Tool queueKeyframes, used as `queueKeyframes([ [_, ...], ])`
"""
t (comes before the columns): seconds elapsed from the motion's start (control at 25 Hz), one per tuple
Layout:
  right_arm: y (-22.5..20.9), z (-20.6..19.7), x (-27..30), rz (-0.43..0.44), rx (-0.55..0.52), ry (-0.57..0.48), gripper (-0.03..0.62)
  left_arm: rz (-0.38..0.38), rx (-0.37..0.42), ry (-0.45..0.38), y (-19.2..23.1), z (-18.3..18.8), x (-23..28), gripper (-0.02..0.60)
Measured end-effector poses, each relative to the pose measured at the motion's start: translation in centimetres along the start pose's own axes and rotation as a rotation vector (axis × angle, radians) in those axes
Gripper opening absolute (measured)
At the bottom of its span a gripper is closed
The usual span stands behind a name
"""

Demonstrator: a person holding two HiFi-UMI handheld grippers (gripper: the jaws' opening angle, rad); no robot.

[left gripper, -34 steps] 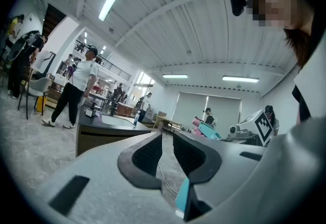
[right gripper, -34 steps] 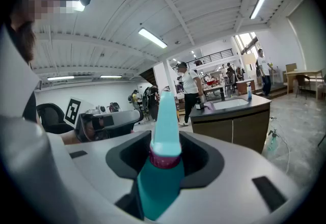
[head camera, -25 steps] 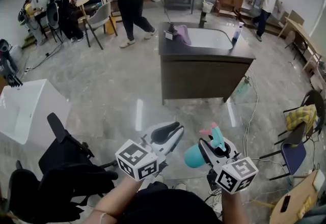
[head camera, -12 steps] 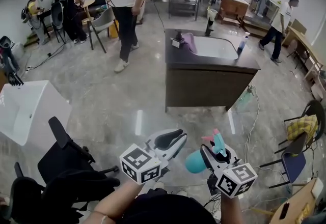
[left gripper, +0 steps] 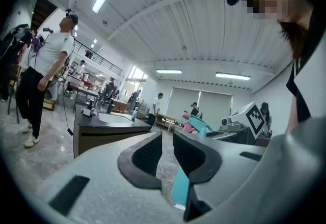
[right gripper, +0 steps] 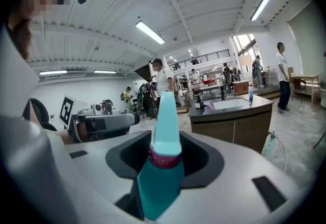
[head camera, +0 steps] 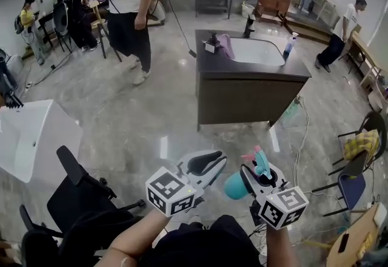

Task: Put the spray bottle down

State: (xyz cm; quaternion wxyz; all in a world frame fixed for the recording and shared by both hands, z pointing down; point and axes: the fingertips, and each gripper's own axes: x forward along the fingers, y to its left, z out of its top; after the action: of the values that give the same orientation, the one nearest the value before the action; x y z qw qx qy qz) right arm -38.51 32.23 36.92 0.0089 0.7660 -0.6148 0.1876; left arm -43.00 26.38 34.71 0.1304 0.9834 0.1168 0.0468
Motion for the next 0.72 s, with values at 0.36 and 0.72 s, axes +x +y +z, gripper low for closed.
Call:
queueKeyframes([
  [0.36,-2.7,0.9,2.8,-0.005,-0.033,0.027,0.161,-0.015,-0.018,0.010,2.4,0.1,3.0,0.061],
  [0.72,-8.6,2.1,5.7,0.034,-0.041,0.055,0.161,0.017,-0.041,0.011,5.2,0.6,9.5,0.061],
])
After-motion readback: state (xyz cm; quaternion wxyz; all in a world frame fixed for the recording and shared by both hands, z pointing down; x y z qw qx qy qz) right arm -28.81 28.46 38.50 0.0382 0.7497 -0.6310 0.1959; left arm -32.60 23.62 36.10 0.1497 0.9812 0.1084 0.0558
